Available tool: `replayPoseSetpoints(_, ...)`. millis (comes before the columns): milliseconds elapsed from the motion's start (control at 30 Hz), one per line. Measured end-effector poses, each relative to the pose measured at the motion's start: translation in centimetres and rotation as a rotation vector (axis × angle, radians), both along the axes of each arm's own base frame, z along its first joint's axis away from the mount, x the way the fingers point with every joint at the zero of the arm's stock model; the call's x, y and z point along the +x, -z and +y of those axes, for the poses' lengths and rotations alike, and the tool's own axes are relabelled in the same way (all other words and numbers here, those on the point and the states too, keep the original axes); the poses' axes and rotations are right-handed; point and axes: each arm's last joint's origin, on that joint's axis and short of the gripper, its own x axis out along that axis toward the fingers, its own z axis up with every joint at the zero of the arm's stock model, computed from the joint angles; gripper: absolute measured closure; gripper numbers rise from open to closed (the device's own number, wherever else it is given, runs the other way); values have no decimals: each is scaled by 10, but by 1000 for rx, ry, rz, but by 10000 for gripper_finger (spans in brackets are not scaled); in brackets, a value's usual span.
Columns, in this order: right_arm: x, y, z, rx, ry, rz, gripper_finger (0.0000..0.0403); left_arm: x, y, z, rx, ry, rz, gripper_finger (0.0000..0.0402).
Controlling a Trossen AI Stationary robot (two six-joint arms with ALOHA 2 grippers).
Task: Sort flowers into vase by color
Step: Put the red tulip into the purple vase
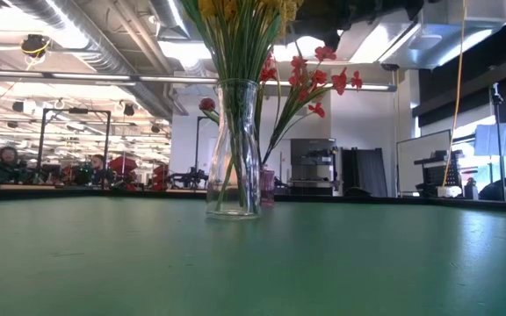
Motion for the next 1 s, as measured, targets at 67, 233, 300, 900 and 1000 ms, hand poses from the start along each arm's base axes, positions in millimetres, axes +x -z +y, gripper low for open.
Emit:
replayPoseSetpoints(67, 3, 2, -1, 0, 0, -2, 249, 1, 0, -3, 0, 10, -2, 401)
replayPoseSetpoints(233, 6, 6, -1, 6, -12, 22, 262, 1, 0, -5, -1, 15, 0, 401)
replayPoseSetpoints(300, 6, 6, -1, 7, -20, 20, 277, 1, 0, -5, -2, 12, 1, 401)
replayPoseSetpoints(900, 6, 3, -2, -58, 11, -12, 398, -4, -2, 0, 0, -170, 15, 389)
replayPoseSetpoints(1000, 5, -1, -3, -76, 21, -41, 399, -11, -6, -2, 23, -178, 31, 369)
